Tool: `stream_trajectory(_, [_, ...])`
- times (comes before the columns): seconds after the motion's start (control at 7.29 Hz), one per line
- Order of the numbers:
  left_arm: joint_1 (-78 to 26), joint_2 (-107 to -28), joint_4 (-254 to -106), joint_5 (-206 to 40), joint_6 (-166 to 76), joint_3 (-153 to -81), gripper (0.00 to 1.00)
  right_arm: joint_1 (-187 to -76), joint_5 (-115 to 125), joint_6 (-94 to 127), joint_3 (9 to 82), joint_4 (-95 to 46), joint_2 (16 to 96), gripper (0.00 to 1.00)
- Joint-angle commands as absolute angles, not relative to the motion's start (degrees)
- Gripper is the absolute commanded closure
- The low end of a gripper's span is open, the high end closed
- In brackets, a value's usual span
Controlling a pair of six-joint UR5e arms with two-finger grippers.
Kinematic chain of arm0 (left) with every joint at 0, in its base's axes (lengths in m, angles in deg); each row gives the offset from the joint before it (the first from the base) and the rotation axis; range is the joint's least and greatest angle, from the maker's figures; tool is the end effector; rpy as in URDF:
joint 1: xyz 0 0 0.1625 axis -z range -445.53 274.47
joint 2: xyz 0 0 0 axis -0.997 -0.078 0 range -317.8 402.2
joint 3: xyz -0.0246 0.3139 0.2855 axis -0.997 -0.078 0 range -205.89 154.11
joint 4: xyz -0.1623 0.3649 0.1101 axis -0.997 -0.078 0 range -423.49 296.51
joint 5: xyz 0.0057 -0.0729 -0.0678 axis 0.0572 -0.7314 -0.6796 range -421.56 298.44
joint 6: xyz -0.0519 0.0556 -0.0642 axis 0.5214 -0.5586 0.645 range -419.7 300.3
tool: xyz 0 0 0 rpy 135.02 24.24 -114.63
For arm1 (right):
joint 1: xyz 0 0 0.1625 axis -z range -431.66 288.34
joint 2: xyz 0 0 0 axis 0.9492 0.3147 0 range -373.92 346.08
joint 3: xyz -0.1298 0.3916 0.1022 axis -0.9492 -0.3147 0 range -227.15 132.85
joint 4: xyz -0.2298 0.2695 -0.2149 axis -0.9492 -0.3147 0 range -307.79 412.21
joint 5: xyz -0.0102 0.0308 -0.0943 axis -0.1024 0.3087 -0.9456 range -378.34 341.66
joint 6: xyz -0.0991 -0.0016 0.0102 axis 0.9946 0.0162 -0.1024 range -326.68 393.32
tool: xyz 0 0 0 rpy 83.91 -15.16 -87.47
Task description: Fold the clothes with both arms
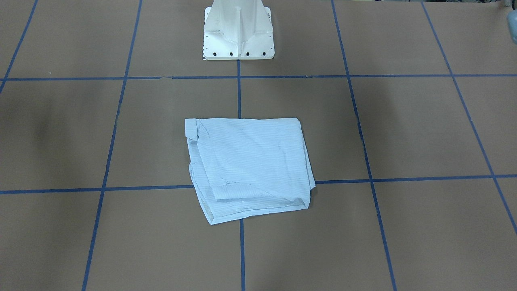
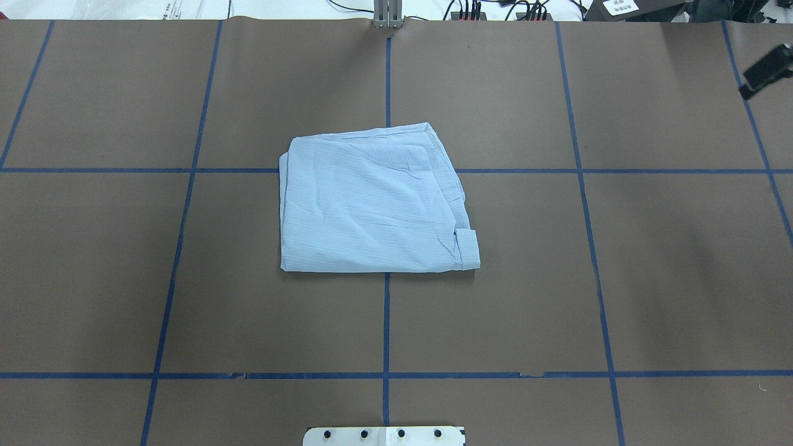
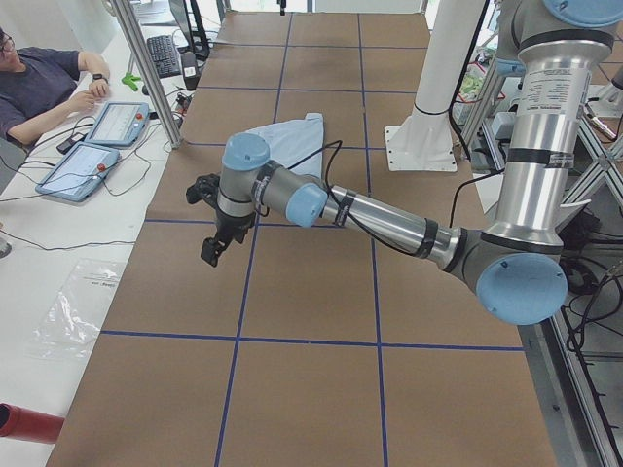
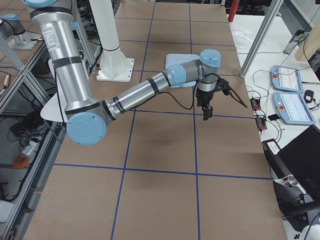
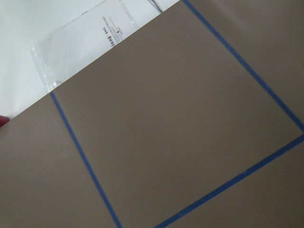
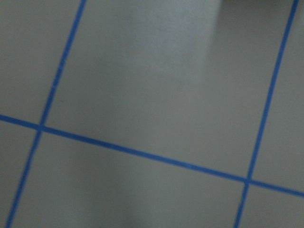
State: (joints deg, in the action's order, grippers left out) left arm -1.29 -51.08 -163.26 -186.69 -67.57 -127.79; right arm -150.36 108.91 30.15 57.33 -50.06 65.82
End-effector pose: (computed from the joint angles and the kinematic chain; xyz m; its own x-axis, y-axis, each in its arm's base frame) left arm -0.0227 -0.5326 0.5159 0.7694 0.4439 -0.4593 -0.1982 0.8495 0.4890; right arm -0.0355 -0.5502 0.4725 0.7643 -0.2307 0.6022 0.1492 0.9718 0.1829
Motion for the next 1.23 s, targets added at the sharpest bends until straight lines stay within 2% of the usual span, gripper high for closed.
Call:
stream_trajectory(0.0, [3.6, -46.6, -168.5, -186.9, -67.5, -122.6, 0.00, -154.5, 109.0, 33.0, 56.6, -43.2, 78.8, 0.00])
stream_trajectory(0.14, [4.9, -46.6, -169.3, -187.4, -66.0, -121.6, 0.00, -157.1, 110.2, 33.1, 57.1, -40.5, 82.0, 0.00])
stream_trajectory(0.55, [6.2, -45.8, -169.3, -198.6, -65.6, -113.9, 0.00, -161.6, 111.4, 34.0, 57.2, -41.7, 83.0, 0.00])
stream_trajectory(1.1, [6.4, -41.9, -169.5, -198.6, -65.0, -117.1, 0.00, -162.2, 111.0, 38.4, 55.8, -41.3, 84.5, 0.00])
